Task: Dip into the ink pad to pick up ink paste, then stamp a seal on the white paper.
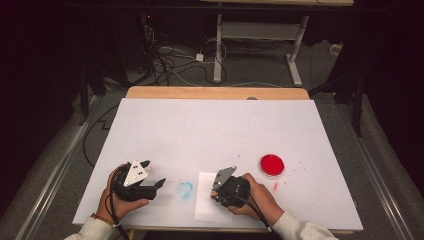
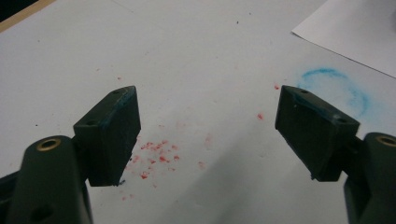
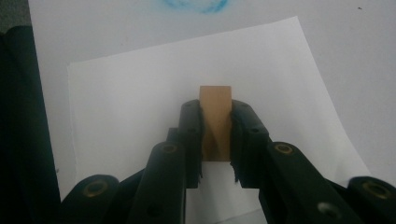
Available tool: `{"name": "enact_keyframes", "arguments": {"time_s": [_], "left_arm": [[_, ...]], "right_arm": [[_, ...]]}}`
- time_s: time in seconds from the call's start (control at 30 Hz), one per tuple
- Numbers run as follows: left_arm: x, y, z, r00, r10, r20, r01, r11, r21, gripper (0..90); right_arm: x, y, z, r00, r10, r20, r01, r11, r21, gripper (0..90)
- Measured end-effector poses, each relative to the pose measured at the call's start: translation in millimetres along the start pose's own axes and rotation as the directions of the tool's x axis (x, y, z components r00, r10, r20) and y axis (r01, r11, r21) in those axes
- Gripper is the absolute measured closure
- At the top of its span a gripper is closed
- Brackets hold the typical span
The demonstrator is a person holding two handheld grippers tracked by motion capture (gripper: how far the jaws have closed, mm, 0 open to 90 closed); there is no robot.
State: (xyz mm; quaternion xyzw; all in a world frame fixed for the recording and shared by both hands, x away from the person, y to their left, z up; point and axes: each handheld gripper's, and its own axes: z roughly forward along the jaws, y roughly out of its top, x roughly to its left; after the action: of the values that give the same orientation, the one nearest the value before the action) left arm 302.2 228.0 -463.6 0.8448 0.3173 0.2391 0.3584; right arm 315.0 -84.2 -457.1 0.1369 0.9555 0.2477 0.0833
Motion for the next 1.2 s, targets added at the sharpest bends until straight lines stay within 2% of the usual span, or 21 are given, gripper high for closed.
{"name": "enact_keyframes", "arguments": {"time_s": [0.53,0.67,0.77,0.8,0.83,0.9,0.97,1.2], "left_arm": [[0.3,0.1,0.4,1.0,-0.003,0.005,0.003,1.0,-0.001,21.5],[0.7,-0.8,-0.6,1.0,-0.005,0.003,0.005,1.0,-0.001,21.4],[0.6,-1.0,-1.6,1.0,-0.004,0.0,0.004,1.0,-0.003,21.5],[0.3,-1.0,-1.7,1.0,-0.002,-0.002,0.002,1.0,-0.003,21.5],[0.3,-1.2,-1.8,1.0,0.0,-0.002,0.0,1.0,-0.001,21.5],[1.1,-1.5,-2.3,1.0,0.0,-0.003,0.0,1.0,-0.001,21.5],[2.5,-1.2,-2.7,0.9999,-0.011,-0.005,0.011,0.9999,-0.01,21.5],[0.8,-1.2,-2.9,1.0,-0.001,-0.005,0.001,1.0,-0.004,21.5]], "right_arm": [[1.9,-0.8,0.9,0.9999,0.003,0.015,-0.003,1.0,-0.012,75.9],[0.8,-0.6,0.1,1.0,0.0,0.008,0.0,1.0,-0.008,75.8],[1.5,-0.3,-1.2,0.9998,-0.019,0.01,0.019,1.0,-0.011,75.8],[1.0,-0.5,-2.1,0.9999,-0.012,-0.009,0.012,1.0,-0.015,75.7],[0.9,-0.7,-3.1,0.9999,-0.002,-0.011,0.002,0.999,-0.037,75.7],[-0.3,1.5,-11.1,0.9999,-0.012,0.003,0.012,0.999,-0.041,75.8],[-0.8,2.7,-18.1,0.9999,-0.006,0.008,0.007,0.997,-0.081,75.8],[-1.9,2.0,-35.9,0.9998,-0.004,0.021,0.006,0.994,-0.11,75.7]]}}
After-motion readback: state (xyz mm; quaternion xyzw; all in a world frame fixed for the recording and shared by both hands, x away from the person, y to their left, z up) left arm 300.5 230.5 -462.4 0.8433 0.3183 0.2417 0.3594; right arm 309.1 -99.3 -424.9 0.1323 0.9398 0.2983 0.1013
